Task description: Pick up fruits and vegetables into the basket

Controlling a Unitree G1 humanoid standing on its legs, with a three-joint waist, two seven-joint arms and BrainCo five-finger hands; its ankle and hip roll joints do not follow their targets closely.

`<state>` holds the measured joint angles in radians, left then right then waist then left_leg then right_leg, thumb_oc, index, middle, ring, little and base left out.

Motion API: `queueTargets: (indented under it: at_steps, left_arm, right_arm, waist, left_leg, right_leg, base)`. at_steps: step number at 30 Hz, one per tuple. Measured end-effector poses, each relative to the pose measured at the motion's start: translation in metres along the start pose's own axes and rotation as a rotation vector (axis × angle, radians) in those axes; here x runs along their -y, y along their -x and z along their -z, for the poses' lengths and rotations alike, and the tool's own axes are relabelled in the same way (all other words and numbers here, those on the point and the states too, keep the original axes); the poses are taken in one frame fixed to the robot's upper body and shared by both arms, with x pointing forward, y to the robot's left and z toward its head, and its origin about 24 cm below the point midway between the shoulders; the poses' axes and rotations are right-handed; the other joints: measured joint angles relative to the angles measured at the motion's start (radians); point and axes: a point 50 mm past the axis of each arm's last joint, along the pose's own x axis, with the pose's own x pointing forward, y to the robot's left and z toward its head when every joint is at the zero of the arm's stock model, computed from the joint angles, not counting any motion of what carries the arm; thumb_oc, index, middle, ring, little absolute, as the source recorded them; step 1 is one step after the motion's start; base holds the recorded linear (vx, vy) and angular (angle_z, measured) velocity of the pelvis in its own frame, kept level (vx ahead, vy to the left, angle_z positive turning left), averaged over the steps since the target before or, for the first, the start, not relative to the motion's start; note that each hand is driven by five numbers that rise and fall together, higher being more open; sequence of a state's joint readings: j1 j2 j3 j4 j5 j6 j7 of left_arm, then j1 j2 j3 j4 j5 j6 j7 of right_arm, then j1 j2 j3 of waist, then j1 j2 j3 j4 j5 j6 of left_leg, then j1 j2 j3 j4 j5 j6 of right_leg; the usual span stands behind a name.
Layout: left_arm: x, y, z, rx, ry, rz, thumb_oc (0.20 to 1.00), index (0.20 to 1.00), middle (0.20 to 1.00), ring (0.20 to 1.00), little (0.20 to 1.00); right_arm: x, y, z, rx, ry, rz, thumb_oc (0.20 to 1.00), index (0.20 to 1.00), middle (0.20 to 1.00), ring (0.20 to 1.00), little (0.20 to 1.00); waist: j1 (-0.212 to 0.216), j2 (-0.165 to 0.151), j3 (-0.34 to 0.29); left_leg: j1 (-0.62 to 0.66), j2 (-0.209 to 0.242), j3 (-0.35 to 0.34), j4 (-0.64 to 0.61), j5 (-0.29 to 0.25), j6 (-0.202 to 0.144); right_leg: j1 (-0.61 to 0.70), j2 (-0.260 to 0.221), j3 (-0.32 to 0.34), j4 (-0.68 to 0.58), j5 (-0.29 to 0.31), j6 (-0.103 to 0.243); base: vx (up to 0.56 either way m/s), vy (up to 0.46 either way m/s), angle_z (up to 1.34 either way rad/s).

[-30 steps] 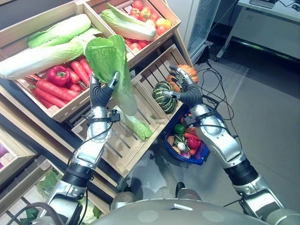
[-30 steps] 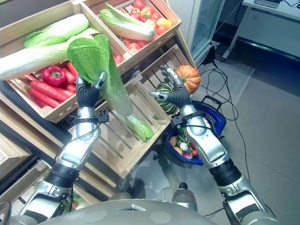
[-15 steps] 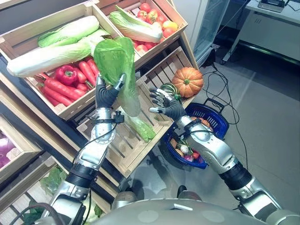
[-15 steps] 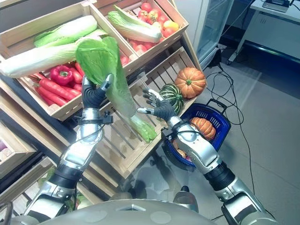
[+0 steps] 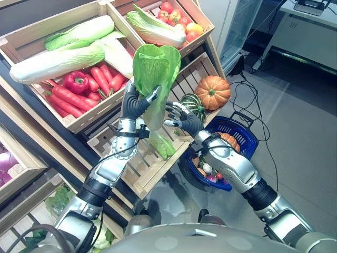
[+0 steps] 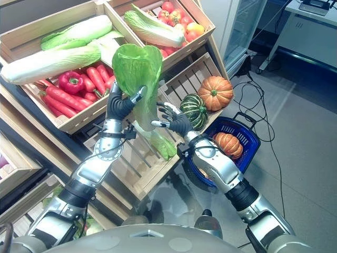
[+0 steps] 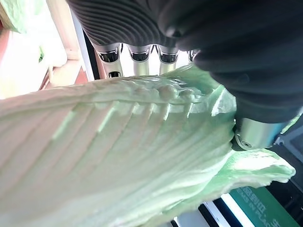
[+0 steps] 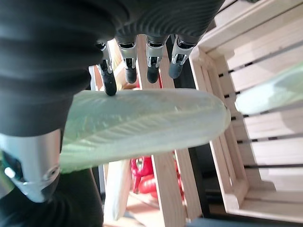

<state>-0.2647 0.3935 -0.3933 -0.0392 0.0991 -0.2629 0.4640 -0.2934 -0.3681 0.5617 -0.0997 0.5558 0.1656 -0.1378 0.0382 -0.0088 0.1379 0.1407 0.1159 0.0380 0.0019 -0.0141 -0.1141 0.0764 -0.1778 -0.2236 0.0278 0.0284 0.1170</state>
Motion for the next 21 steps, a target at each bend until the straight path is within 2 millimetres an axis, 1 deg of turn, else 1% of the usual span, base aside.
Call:
queueTargets:
  at_steps: [4, 11, 16, 21]
  left_arm:
    - [0.005, 0.001, 0.000, -0.001, 0.004, 0.042, 0.200, 0.200, 0.200, 0.200, 0.200]
    - [0.012, 0.002, -0.006, 0.004, 0.026, 0.068, 0.200, 0.200, 0.200, 0.200, 0.200]
    - [0.018, 0.003, -0.010, 0.060, -0.048, 0.077, 0.200, 0.200, 0.200, 0.200, 0.200]
    - [0.022, 0.003, -0.014, 0.107, -0.098, 0.073, 0.200, 0.200, 0.200, 0.200, 0.200]
  right_arm:
    - [0.005, 0.000, 0.002, -0.003, -0.003, 0.042, 1.000, 1.000, 1.000, 1.000, 1.000]
    - [0.007, 0.000, 0.002, -0.001, -0.005, 0.064, 1.000, 1.000, 1.000, 1.000, 1.000]
    - [0.006, -0.001, 0.003, -0.011, -0.027, 0.069, 1.000, 1.000, 1.000, 1.000, 1.000]
    - [0.001, -0.003, 0.003, -0.019, -0.061, 0.050, 1.000, 1.000, 1.000, 1.000, 1.000]
  waist:
    - [0.000, -0.005, 0.001]
    - [0.000, -0.008, 0.003]
    - [0.000, -0.009, 0.003]
    - [-0.001, -0.012, 0.005]
  left_leg:
    - [0.000, 0.000, 0.000, -0.003, 0.001, 0.000]
    - [-0.001, 0.000, 0.000, -0.007, 0.001, 0.000]
    - [-0.006, 0.000, -0.002, -0.007, 0.001, 0.000]
    - [-0.005, 0.000, -0.003, -0.007, 0.001, 0.000]
  right_leg:
    - [0.000, 0.000, 0.000, -0.001, 0.000, 0.000]
    - [0.000, 0.000, -0.002, -0.005, 0.000, 0.000]
    - [-0.001, 0.000, -0.004, -0.007, 0.000, 0.000]
    - [0.000, 0.000, -0.007, -0.008, 0.000, 0.000]
  base:
    - [0.00, 0.000, 0.00]
    - [0.00, 0.000, 0.00]
    - [0.00, 0.000, 0.00]
    - [0.00, 0.000, 0.00]
